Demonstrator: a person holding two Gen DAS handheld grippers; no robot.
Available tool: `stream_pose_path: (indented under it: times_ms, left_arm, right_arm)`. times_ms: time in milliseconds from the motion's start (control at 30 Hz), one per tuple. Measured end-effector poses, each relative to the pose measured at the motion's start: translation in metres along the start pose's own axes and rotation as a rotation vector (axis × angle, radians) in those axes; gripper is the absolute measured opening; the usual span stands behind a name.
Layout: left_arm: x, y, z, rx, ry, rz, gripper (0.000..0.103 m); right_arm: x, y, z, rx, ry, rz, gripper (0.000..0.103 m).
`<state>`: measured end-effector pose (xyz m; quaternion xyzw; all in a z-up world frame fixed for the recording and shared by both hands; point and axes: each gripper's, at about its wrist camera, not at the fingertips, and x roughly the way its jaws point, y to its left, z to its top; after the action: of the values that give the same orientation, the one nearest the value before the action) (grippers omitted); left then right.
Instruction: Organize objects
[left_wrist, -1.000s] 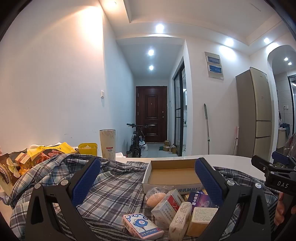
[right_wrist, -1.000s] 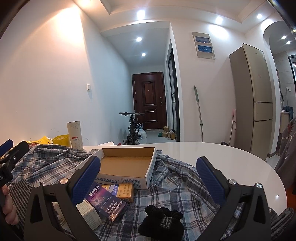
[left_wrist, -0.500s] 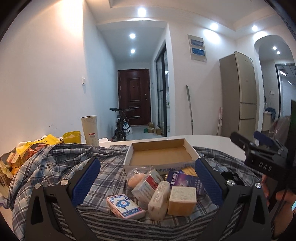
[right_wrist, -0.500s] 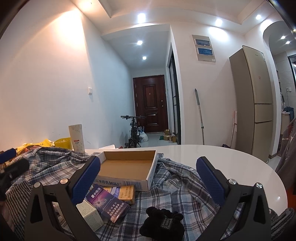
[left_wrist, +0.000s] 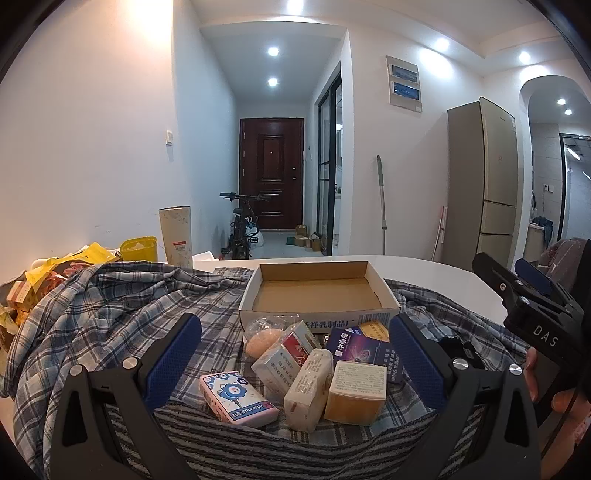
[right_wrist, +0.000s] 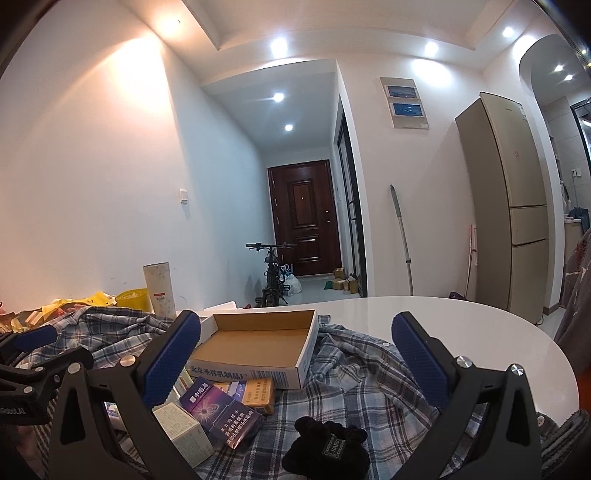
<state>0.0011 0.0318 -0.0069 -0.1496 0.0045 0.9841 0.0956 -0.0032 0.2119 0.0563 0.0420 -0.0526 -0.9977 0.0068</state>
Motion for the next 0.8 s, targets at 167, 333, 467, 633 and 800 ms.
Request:
stream_pose_path:
  times_ms: [167,333,467,633,800]
  left_arm:
    - [-0.0026,-0.0011,0.0007,0.010,-0.010,0.001,0.103]
    - [-0.0037,0.0011,0.0022,0.002,-0.016,0.010,0.103]
    - [-0.0034,0.0019,0.0025,-0.001,-0.018,0.011,0.103]
    - [-0.0034,0.0020,0.0030,0.000,-0.020,0.010,0.103]
    - [-0.0028,0.0026,0.0027,0.001,-0.019,0.009,0.103]
  right_arm:
    - [0.0004,-0.0004,0.0005,0.001,0.003,0.000,0.103]
    - [0.0012,-0.0005,0.0005,0.002,0.006,-0.001,0.103]
    - [0.0022,-0.0003,0.0003,0.002,0.012,-0.002,0.103]
    - [0.0041,0.0001,-0.0001,0.002,0.021,-0.006,0.103]
    - [0.0047,-0.0004,-0.0001,0.002,0.025,-0.006,0.103]
